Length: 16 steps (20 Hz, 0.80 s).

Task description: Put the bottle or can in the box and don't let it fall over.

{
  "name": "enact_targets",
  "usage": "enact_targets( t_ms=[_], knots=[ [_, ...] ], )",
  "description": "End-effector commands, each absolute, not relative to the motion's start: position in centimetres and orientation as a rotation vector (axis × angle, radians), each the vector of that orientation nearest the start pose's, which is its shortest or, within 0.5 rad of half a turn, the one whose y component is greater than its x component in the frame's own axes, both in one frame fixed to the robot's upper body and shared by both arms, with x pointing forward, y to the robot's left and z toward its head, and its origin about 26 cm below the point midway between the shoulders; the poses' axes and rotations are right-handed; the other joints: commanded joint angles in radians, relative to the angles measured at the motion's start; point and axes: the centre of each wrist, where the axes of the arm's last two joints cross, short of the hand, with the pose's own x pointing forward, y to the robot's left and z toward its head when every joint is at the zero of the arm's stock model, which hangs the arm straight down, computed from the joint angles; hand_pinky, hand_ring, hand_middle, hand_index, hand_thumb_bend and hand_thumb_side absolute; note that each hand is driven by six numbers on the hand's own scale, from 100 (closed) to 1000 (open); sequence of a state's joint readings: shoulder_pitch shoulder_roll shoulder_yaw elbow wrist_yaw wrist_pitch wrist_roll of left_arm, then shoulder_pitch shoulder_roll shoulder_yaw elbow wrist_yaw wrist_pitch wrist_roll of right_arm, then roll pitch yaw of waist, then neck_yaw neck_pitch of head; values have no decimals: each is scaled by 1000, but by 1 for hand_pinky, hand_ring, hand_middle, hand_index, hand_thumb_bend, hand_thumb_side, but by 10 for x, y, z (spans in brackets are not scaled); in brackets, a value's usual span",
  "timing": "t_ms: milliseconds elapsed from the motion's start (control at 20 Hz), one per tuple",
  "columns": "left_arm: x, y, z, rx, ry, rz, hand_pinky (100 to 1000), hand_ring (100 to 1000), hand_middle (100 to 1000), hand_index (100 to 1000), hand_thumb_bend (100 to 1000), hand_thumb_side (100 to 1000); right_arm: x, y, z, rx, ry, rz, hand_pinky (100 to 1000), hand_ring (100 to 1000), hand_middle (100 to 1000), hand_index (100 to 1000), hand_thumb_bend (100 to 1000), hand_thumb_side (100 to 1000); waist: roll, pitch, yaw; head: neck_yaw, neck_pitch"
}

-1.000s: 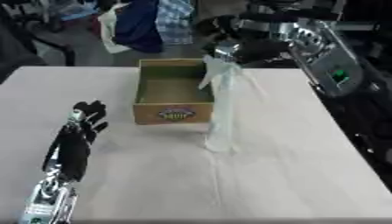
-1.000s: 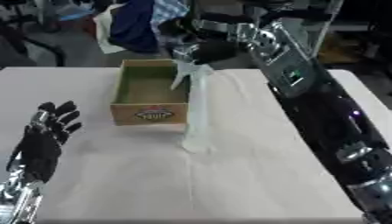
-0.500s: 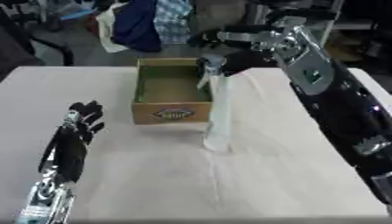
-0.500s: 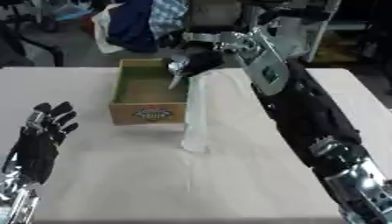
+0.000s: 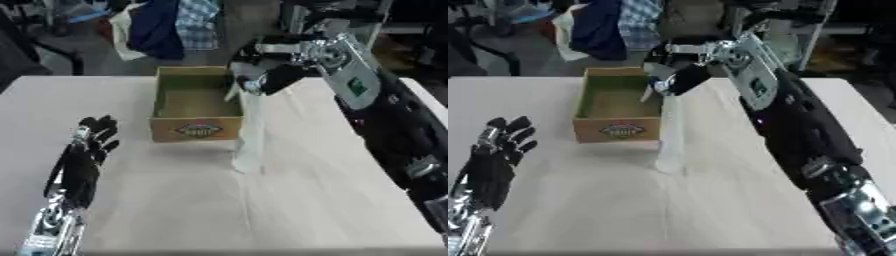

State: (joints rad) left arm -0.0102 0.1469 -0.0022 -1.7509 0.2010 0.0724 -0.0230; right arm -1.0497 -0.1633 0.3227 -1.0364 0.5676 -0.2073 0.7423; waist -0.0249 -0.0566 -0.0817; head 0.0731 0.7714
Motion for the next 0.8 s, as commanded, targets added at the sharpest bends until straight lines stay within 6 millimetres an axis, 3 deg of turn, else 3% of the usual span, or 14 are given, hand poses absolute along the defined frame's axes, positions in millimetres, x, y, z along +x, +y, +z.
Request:
enact_targets(
  t_ms=[50, 300, 450, 550, 650, 800],
  knots=[
    [278, 272, 52, -79, -1710, -22, 932, 938, 945, 767, 100, 895, 464, -110, 231, -197, -1573, 1863, 812, 796, 754, 797, 100, 414, 3, -16, -2, 7, -1],
    [278, 272, 52, -77, -1712, -21, 932, 938, 945, 767, 100, 895, 466, -115, 229, -194, -1564, 1852, 768, 756, 709, 753, 100, 328, 2, -16, -1, 9, -1],
    [278, 272, 52, -77, -1712, -21, 932, 938, 945, 767, 100, 895, 466, -116, 229, -192, -1563, 1853, 745, 733, 679, 726, 100, 180, 3, -16, -1, 8, -1],
    [278, 272, 52, -77, -1712, -21, 932, 938, 945, 767, 100, 895, 466, -115, 228, -191, -1563, 1855, 728, 714, 656, 708, 100, 136, 3, -16, -1, 6, -1],
    [278, 272, 52, -77, -1713, -21, 932, 937, 945, 767, 100, 895, 466, -115, 228, -190, -1568, 1856, 719, 703, 645, 698, 100, 136, 3, -15, -1, 5, -1],
    [278, 272, 52, -77, -1713, -20, 932, 937, 945, 767, 100, 895, 465, -114, 229, -194, -1589, 1854, 640, 612, 558, 618, 100, 140, 3, -15, -1, 3, -1]
  ],
)
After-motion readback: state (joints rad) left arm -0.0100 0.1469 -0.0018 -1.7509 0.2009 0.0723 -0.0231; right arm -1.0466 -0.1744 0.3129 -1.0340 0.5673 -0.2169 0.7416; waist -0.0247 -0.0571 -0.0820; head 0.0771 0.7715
